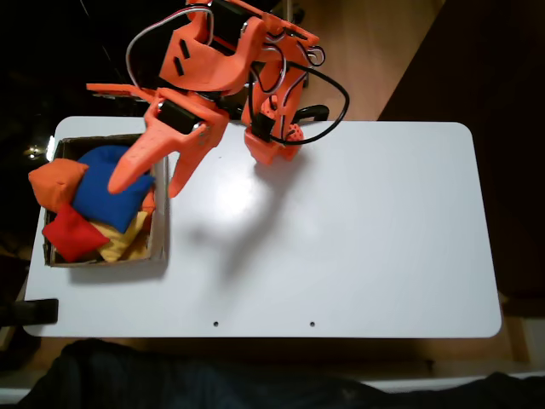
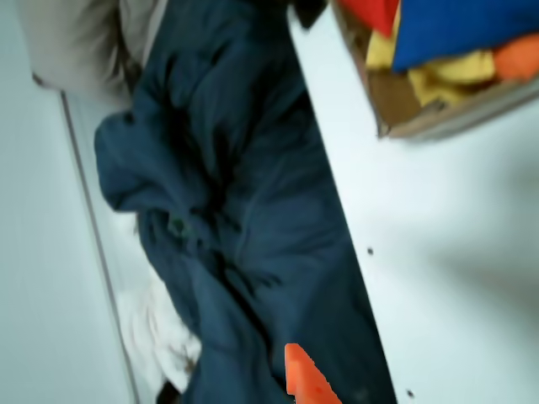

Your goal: Grasp a bag and put it in the box.

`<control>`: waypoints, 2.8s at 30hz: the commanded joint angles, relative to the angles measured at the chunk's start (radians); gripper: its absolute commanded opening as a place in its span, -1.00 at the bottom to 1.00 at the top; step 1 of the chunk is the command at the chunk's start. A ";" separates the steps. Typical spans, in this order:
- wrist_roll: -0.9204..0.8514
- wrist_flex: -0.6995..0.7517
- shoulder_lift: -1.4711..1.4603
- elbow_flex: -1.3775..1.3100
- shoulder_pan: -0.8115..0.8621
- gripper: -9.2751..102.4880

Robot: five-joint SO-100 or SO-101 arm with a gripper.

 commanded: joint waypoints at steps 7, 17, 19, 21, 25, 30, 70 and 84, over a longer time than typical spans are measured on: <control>0.005 -0.040 0.133 0.109 -0.137 0.61; -0.003 -0.146 0.299 0.334 -0.262 0.61; -0.002 -0.167 0.334 0.388 -0.284 0.61; 0.003 -0.183 0.365 0.434 -0.308 0.61; 0.005 -0.199 0.416 0.514 -0.354 0.61; 0.003 -0.230 0.479 0.592 -0.397 0.54; -0.008 -0.288 0.861 1.213 -0.595 -0.83; 0.000 -0.161 0.899 1.312 -0.598 -0.83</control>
